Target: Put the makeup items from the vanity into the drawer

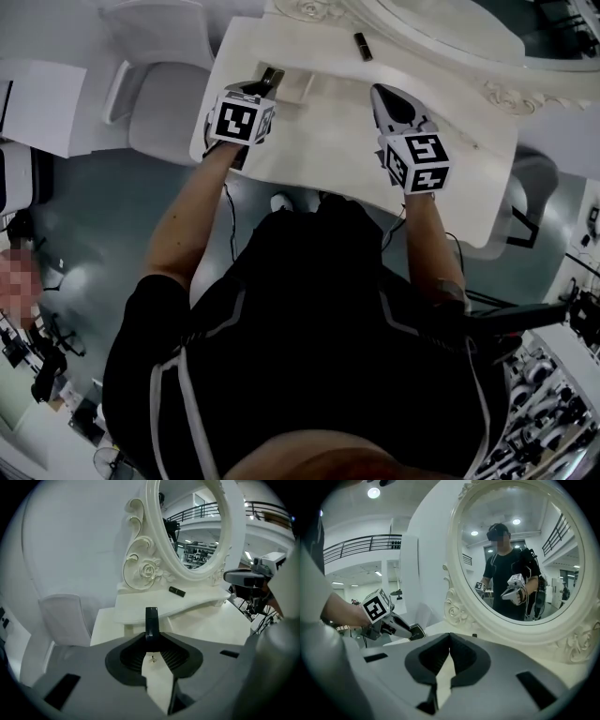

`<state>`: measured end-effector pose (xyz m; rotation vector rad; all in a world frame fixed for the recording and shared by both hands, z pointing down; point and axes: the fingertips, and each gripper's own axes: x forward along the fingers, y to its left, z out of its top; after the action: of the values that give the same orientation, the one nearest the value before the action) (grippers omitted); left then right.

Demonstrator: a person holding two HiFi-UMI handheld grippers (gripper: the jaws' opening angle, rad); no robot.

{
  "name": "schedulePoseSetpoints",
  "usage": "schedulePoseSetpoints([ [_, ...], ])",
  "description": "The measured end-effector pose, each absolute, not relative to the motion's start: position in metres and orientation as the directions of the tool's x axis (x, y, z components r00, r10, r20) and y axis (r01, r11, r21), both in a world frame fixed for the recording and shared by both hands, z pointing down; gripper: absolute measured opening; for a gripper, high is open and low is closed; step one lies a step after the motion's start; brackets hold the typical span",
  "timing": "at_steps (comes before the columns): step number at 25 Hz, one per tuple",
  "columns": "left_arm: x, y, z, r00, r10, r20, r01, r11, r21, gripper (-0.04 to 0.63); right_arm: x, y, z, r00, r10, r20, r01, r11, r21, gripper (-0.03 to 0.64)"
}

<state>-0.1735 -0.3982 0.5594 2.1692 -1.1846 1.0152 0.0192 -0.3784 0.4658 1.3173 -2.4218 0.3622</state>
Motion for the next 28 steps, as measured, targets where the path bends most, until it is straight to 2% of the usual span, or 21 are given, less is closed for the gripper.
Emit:
schedulePoseSetpoints([
  [5,-0.157,-0.404,0.584,0.333,-0.43,0.839,-0.841,-0.539,0.057,0.092,0.037,-0.388,0.48,-0.486,-0.749,0.45,-0.855,0.514,-0.069,0.006],
  [13,-0.143,-0.414,0.607,0.292,-0.388,0.874,-0.835,-0.549,0.035,0.092,0.055,-0.397,0.494,-0.482,-0.742,0.466,-0.859,0.505,-0.084,0.006],
  [19,-0.13,-0.412,0.62,0.246,-0.319,0.915,-0.756,-0.654,-0.024,0.092,0.06,-0.399,0.5,-0.478,-0.739,0.475,-0.861,0.502,-0.085,0.006],
  [28,-0.128,-0.41,0.642,0.173,-0.243,0.954,-0.697,-0.715,-0.055,0.092,0.07,-0.4,0.507,-0.469,-0.739,0.484,-0.869,0.485,-0.1,0.006],
])
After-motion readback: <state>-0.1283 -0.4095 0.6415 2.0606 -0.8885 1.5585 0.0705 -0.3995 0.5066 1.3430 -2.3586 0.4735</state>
